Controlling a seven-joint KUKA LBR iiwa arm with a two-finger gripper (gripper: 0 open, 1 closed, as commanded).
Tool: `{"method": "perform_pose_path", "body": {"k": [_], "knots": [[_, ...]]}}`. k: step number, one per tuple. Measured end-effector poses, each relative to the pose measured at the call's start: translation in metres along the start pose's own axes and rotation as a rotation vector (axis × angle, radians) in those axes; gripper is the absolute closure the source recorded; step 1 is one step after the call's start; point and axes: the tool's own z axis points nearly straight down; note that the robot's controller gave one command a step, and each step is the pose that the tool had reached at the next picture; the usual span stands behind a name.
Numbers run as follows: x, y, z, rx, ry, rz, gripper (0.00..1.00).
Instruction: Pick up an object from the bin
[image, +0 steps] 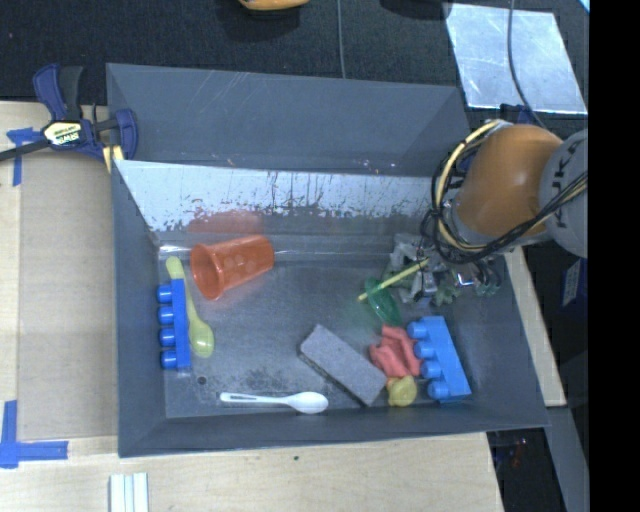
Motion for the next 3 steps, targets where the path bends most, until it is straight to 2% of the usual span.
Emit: {"method": "perform_pose_path", "body": {"k": [1,2,3], "knots": [[-0.006,-0.006,-0.104,-0.005,0.006,0.110,1.00],[-0.006,-0.006,-0.104,-0.005,0.006,0.110,1.00],[-0.012,-0.013,-0.161,-0.005,0.009,0.117,1.00]]}}
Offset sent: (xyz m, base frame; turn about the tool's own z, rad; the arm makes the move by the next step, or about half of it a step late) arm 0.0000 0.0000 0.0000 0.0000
